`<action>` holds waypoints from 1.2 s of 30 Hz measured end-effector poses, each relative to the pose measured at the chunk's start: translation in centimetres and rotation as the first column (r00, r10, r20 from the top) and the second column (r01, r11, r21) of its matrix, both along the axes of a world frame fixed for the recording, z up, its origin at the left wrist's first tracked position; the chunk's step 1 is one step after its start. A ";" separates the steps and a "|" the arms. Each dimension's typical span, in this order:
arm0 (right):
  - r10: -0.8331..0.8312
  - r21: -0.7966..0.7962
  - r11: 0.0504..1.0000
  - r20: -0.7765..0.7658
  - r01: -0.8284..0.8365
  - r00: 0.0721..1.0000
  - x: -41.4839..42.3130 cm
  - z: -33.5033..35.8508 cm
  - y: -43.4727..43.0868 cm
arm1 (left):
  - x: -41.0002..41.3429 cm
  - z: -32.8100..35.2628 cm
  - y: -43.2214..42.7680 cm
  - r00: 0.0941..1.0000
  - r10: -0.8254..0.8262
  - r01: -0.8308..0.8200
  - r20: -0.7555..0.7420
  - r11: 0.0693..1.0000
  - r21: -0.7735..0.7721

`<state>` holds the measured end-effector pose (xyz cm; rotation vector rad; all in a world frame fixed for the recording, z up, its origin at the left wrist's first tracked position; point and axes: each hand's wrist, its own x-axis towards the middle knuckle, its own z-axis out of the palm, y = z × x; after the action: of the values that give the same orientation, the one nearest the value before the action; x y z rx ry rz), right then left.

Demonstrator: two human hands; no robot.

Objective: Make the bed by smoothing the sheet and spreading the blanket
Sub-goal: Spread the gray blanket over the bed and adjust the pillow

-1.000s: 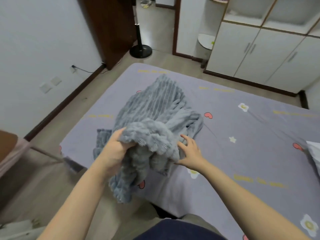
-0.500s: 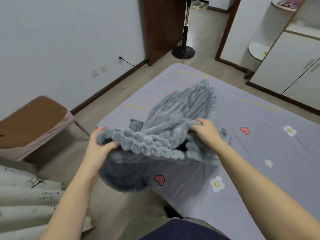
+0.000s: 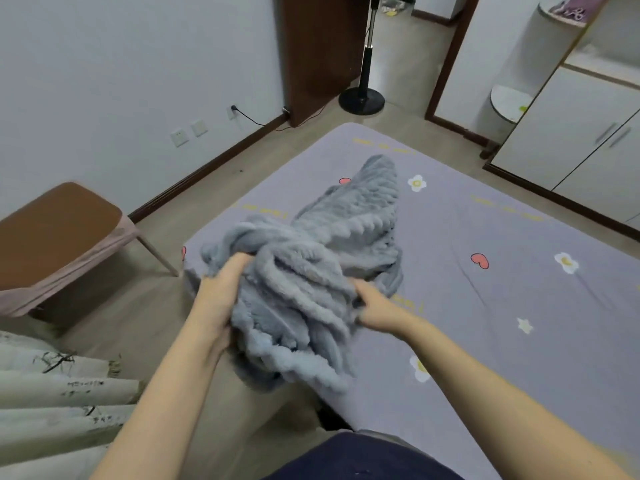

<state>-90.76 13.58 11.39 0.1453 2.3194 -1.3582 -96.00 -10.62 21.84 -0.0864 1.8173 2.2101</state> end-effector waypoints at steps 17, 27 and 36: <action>-0.816 0.007 0.567 -0.134 0.824 0.563 -6.0 5.1 14.6 | -1.1 2.7 -2.8 0.999 0.013 -0.006 0.044 0.990 -0.143; -0.165 -0.053 0.983 -0.666 0.174 0.727 -9.7 19.9 1.1 | -1.2 1.8 2.9 0.939 -0.248 0.072 -0.238 0.818 -0.570; 0.062 0.169 0.985 -0.277 -0.015 0.959 -6.7 7.4 -1.7 | -2.2 -0.8 0.1 0.984 -0.155 0.091 -0.083 0.854 -0.512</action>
<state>-97.47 11.90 18.81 -0.0469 2.6571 -1.2328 -98.21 -10.56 21.07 0.0619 2.3598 1.6282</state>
